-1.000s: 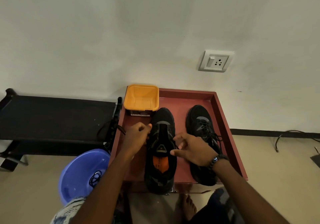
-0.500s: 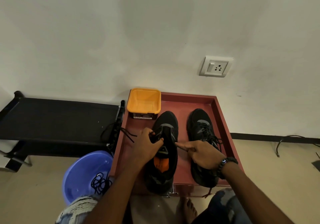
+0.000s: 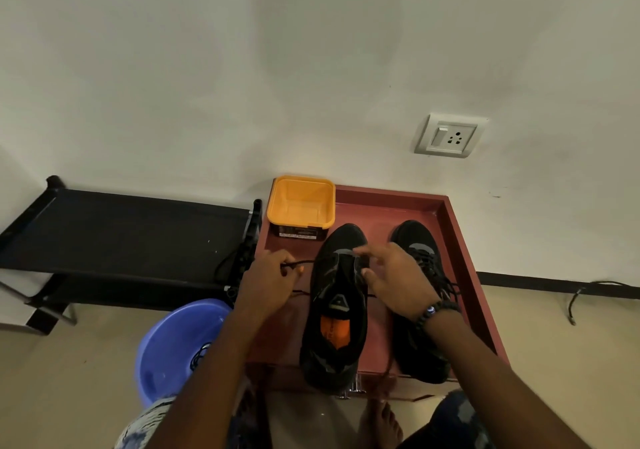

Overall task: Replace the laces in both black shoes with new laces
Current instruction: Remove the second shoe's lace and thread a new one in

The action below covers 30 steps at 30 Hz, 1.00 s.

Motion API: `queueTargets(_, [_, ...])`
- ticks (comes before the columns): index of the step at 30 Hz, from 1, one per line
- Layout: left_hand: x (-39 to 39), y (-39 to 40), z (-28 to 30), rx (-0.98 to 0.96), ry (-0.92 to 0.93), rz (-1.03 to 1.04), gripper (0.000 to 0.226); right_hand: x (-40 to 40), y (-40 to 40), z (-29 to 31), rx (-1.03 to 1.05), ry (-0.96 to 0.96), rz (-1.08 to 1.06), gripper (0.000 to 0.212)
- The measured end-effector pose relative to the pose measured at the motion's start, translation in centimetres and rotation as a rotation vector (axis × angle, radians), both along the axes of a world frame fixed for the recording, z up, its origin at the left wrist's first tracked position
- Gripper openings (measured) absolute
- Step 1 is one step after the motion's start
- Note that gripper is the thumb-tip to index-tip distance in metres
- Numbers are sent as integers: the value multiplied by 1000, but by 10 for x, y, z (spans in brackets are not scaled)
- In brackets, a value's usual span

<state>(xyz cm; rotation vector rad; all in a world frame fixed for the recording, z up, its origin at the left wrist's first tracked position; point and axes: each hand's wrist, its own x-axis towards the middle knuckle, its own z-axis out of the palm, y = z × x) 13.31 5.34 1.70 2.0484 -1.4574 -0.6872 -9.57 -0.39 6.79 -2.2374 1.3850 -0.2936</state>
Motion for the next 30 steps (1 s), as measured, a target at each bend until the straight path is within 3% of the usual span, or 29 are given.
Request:
queueTargets(3, [-15, -1, 10, -156, 84, -143, 11, 39, -1, 0, -24, 23, 91, 49])
queueTargets(6, [-16, -1, 14, -262, 150, -152, 15, 60, -11, -1, -64, 55, 98, 21])
queueTargets(10, [18, 4, 12, -231, 216, 69, 12, 27, -45, 0, -30, -53, -247, 25])
queueTargets(14, [38, 9, 14, -174, 192, 171, 14, -8, -60, -13, 127, 73, -359, 27])
queueTargets(18, [9, 5, 23, -157, 232, -22, 18, 22, -28, 0, -23, -78, -81, 60])
queueTargets(20, [-11, -2, 19, -108, 192, -126, 18, 49, -13, 11, -175, -50, 139, 53])
queueTargets(22, [-15, -8, 16, -79, 134, -95, 22, 65, -11, 16, -227, 26, 249, 33])
queueTargets(25, [10, -1, 20, -201, 101, -27, 15, 58, -30, 19, -245, 43, 117, 23])
queueTargets(30, [55, 10, 18, -180, 125, 145, 24, 12, -75, 23, -187, -106, -408, 20])
